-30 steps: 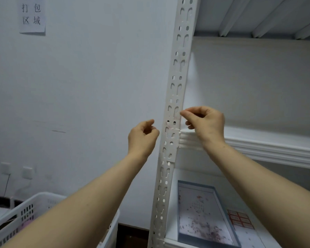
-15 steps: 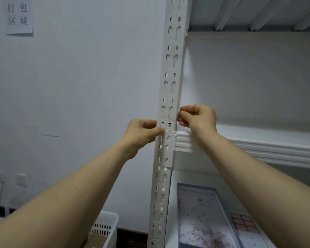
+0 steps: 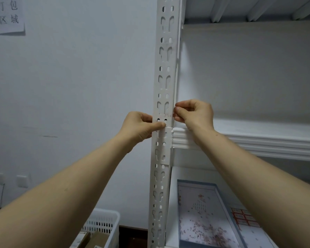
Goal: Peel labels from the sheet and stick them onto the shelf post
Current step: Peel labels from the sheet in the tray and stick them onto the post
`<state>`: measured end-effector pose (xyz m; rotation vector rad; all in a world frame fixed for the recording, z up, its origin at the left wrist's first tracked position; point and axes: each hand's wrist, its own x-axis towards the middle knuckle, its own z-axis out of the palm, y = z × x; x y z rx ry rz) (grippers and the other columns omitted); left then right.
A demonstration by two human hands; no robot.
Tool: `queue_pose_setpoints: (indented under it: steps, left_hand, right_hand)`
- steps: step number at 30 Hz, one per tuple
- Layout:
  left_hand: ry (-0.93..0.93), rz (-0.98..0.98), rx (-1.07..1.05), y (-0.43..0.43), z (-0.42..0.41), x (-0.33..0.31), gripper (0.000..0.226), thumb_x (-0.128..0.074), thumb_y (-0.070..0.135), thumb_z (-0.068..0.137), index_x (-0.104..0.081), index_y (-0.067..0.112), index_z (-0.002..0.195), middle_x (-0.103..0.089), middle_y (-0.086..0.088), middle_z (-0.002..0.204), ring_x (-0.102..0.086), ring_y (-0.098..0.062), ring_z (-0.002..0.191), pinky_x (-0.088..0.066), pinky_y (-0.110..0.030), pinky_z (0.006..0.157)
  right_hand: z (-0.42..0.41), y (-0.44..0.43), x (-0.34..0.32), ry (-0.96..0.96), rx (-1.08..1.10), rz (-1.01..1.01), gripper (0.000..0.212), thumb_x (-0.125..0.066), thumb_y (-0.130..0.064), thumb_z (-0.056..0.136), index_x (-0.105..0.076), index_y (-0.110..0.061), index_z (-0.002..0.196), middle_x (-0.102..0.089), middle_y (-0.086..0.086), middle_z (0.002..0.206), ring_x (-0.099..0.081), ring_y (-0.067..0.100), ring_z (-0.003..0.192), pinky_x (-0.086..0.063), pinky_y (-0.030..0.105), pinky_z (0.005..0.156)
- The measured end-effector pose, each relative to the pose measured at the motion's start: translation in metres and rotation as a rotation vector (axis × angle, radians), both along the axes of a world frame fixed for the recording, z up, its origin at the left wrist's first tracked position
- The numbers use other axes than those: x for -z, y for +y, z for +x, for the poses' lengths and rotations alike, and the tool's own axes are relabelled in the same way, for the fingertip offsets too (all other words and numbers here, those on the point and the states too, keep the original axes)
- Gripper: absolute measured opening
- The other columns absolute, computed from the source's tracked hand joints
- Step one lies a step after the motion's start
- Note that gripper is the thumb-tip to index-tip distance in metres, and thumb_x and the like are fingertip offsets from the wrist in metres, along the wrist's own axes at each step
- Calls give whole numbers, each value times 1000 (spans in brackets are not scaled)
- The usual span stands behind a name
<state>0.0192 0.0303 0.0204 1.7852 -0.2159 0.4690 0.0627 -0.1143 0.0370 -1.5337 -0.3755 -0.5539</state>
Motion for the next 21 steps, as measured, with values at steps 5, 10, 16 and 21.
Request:
queue_pose_setpoints:
  steps: [5, 10, 16, 21]
  left_hand:
    - [-16, 55, -36, 0, 3, 1, 11, -80, 21, 70, -76, 13, 77, -71, -22, 94, -58, -22, 73, -52, -42, 79]
    - [-11, 44, -30, -1, 2, 1, 10, -80, 19, 71, -74, 13, 76, -72, -18, 95, -67, -29, 82, -53, -45, 86]
    - [-6, 35, -14, 0, -1, 0, 6, -72, 7, 80, -71, 3, 85, -71, -22, 97, -63, -24, 82, -56, -39, 86]
    - [-19, 57, -30, -3, 0, 0, 14, -73, 9, 80, -72, 1, 91, -72, -15, 91, -66, -20, 77, -57, -34, 80]
  right_hand:
    - [2, 0, 1, -8, 7, -7, 21, -64, 1, 85, -64, -16, 73, -67, 4, 72, -68, 16, 65, -58, 32, 78]
    - [0, -2, 1, -5, -5, -4, 20, -65, 2, 84, -64, -15, 74, -68, 4, 72, -68, 16, 66, -59, 31, 78]
    - [0, -4, 1, -3, -32, -2, 20, -64, 4, 83, -65, -13, 73, -67, 4, 71, -67, 15, 64, -58, 30, 76]
    - [3, -3, 1, -14, -20, -11, 22, -64, 3, 83, -64, -16, 72, -67, 3, 70, -68, 15, 64, -59, 33, 78]
